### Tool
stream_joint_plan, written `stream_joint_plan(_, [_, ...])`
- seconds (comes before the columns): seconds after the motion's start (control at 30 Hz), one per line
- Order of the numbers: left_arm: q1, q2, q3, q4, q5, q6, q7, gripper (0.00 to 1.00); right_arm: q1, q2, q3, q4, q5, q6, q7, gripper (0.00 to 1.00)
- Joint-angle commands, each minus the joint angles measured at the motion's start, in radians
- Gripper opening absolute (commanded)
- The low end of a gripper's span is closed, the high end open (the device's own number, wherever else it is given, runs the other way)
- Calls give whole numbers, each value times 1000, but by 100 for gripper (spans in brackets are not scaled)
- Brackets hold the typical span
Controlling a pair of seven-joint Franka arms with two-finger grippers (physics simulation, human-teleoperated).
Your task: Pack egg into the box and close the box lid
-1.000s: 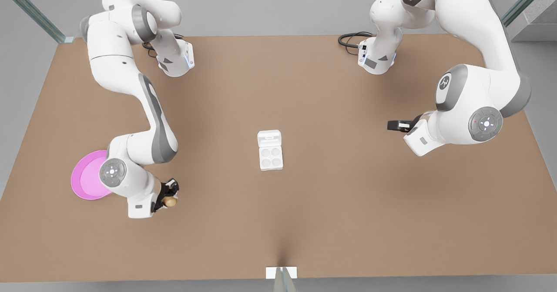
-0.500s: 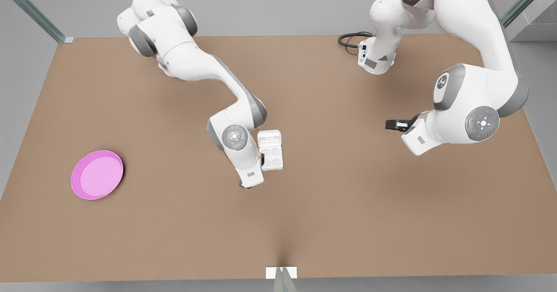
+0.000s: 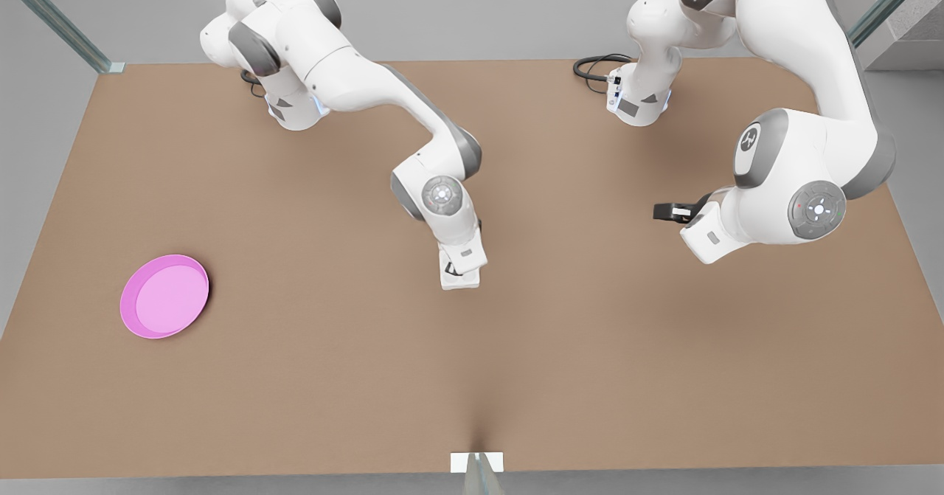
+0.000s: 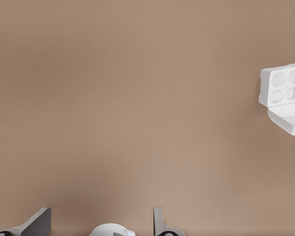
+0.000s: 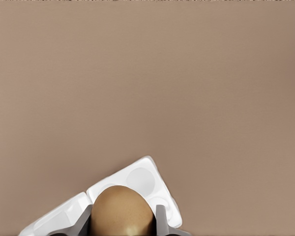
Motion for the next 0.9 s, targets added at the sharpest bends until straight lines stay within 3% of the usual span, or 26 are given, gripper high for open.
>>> stream_joint_plan(0.0, [0, -1, 0, 0, 0, -3, -1, 100, 0, 0, 2, 2, -150, 44, 399, 53])
stream_joint_plan(0.87, [-2, -1, 0, -27, -3, -7, 4, 100, 24, 65, 2, -6, -157, 190, 398, 54])
